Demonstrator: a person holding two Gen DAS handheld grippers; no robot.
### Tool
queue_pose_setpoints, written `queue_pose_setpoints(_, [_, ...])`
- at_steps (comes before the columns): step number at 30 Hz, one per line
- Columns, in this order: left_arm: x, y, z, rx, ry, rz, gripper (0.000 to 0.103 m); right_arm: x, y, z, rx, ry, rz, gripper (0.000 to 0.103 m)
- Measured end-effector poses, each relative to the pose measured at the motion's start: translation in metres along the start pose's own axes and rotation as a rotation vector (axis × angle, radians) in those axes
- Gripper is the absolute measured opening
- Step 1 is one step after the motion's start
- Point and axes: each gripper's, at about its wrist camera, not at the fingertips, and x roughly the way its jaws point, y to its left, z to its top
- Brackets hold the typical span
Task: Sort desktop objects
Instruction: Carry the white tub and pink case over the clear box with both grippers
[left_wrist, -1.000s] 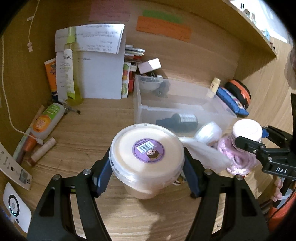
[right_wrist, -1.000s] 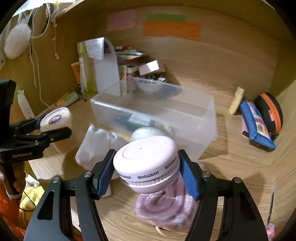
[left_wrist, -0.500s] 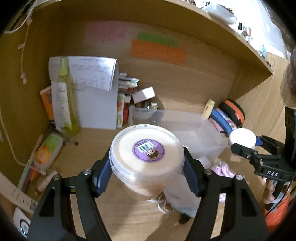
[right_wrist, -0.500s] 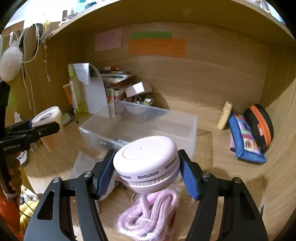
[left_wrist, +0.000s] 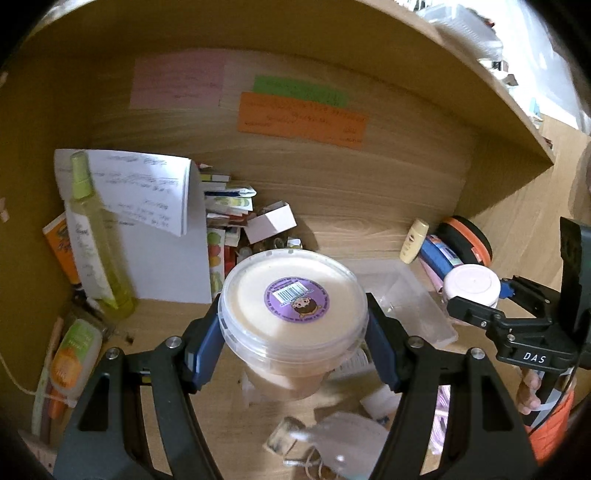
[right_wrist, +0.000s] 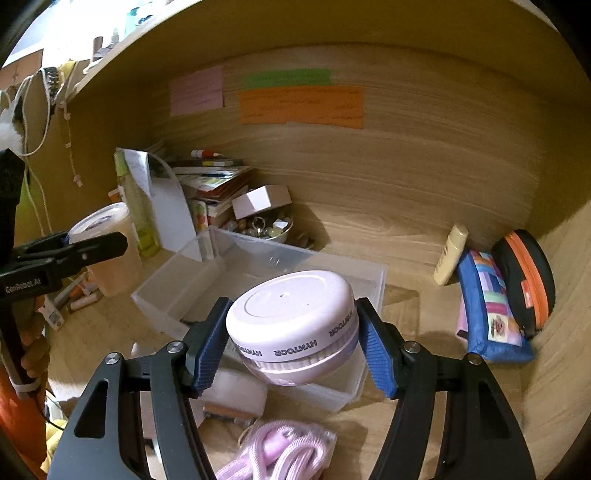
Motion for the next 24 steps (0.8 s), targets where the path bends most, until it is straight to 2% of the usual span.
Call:
queue_pose_setpoints(9, [0.044,-0.007,0.007,0.021,0.067,-0.019,0.069,0.042,-0.004,0.01,0.0,0.067,0.013,0.063])
queue_pose_setpoints(24, [0.104,-0.015,-0.009,0.057,0.196,-0.001,0.068,0.09,-0.002,-0.008,-0.01,0.185,0.029,0.063])
